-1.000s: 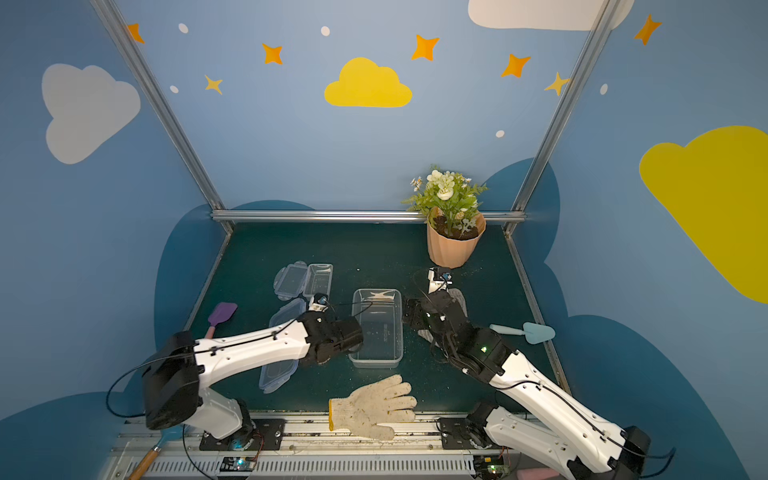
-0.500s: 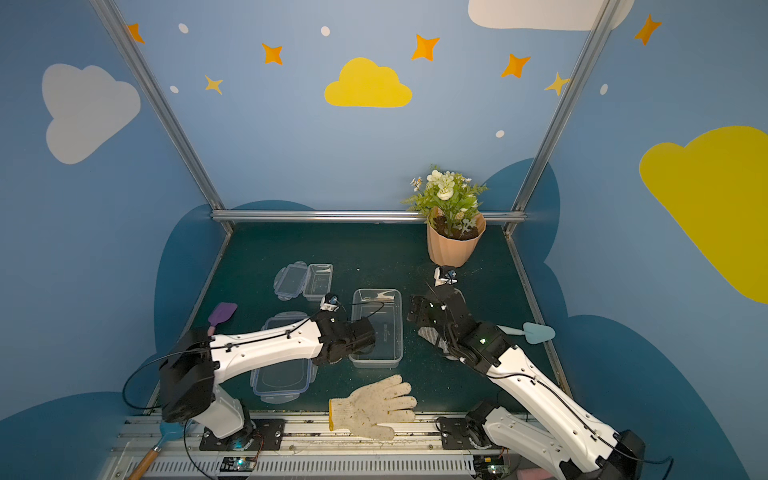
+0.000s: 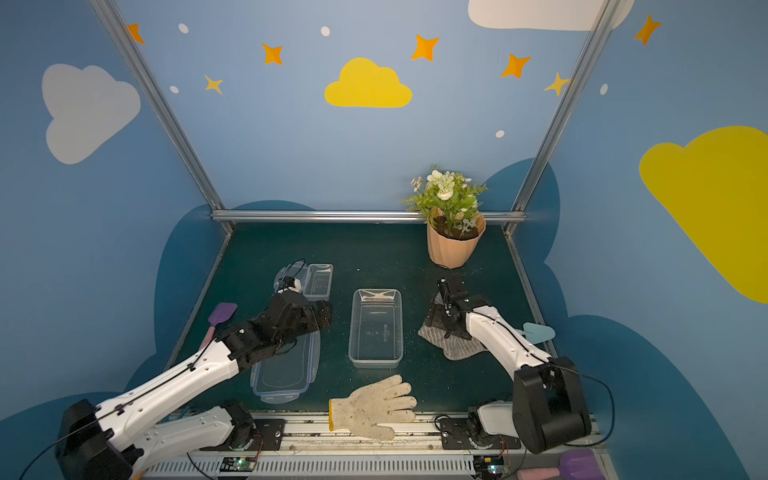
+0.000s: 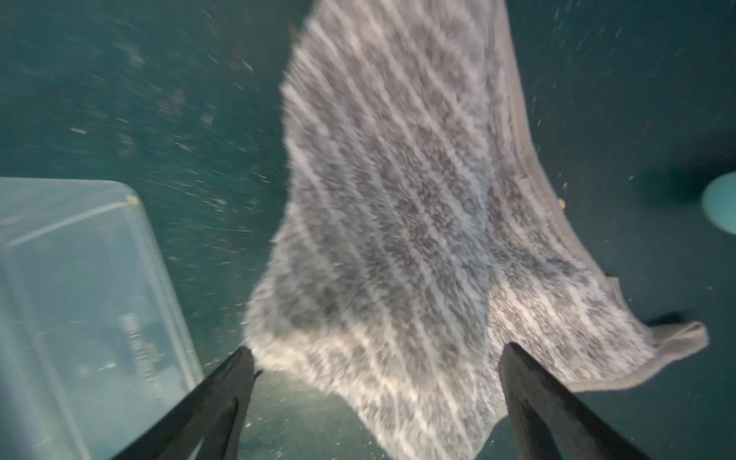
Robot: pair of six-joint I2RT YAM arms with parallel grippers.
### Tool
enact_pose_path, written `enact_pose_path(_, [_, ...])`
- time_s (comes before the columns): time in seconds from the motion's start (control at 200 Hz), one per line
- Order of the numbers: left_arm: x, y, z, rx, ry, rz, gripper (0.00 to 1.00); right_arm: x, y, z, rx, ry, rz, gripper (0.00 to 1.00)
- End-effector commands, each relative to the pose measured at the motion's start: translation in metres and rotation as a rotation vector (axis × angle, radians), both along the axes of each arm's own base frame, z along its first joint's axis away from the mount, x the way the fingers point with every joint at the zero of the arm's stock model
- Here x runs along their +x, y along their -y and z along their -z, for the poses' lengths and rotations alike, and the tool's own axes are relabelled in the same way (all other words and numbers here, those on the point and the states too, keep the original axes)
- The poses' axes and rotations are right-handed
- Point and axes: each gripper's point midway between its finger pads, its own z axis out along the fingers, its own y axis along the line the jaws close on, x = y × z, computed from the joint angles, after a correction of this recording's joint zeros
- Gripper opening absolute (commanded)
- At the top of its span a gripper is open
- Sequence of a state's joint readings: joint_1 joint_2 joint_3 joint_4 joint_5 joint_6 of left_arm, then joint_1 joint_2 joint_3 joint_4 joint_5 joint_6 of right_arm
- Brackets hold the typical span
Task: Wipe the insides of the lunch boxes
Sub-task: Pick up the cleaning item at the center of the board.
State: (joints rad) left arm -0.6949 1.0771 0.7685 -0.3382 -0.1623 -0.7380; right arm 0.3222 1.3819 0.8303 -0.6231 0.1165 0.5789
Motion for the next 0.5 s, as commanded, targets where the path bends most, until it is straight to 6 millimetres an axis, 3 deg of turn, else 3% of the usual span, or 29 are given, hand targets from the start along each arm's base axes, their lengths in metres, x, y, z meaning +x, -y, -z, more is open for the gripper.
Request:
enact_pose_path(0.0, [0.009,0.048,-0.010,-0.200,0.007,0.153,1.00,0.002,0.008,0.019,-0.010,-0.057,0.032,0.94])
enact_pose_path(0.105, [0.018,0.064,0.014,-0.228,-0.071,0.173,1.00,0.005,0.005,0.038,0.015,-0.108,0.044,0.91])
enact_pose_path(0.165, [0.023,0.070,0.025,-0.223,-0.108,0.184,1.00,0.007,0.001,0.043,0.026,-0.126,0.040,0.80])
enact_pose_path(0.195, [0.024,0.073,0.031,-0.216,-0.125,0.191,1.00,0.007,0.000,0.044,0.028,-0.130,0.036,0.71])
enact_pose_path(0.285, [0.029,0.075,0.050,-0.168,-0.177,0.195,1.00,0.008,-0.001,0.035,0.007,-0.121,0.026,0.16])
enact_pose_path(0.32, [0.030,0.075,0.057,-0.149,-0.196,0.196,0.99,0.009,-0.001,0.026,-0.012,-0.103,0.019,0.00])
enact_pose_path(0.386, [0.031,0.077,0.069,-0.131,-0.224,0.200,0.96,0.011,-0.003,0.002,-0.042,-0.057,-0.007,0.00])
enact_pose_path(0.491, [0.032,0.086,0.077,-0.146,-0.249,0.230,0.82,0.014,-0.019,-0.052,-0.042,0.065,-0.089,0.00])
